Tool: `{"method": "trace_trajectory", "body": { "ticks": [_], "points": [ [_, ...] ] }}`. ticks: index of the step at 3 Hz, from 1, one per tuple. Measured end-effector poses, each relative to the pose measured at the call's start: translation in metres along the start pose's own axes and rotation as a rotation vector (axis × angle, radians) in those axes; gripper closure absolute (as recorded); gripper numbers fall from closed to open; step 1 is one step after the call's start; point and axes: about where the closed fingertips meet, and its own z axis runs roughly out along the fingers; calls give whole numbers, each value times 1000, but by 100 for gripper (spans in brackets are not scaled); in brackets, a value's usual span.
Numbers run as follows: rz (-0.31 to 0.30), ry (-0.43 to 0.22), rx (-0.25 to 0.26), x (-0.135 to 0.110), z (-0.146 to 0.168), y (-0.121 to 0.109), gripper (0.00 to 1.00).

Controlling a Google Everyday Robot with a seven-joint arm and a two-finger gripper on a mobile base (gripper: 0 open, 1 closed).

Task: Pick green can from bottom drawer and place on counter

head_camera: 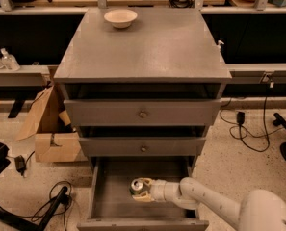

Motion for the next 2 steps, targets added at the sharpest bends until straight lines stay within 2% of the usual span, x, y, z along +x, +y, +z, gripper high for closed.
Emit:
{"method": "trace_trajectory", "body": {
  "ticks": [1, 2],
  "points": [
    [12, -5, 53, -60, -66, -6, 100],
    [104, 10, -28, -150, -124, 39, 100]
  ]
}}
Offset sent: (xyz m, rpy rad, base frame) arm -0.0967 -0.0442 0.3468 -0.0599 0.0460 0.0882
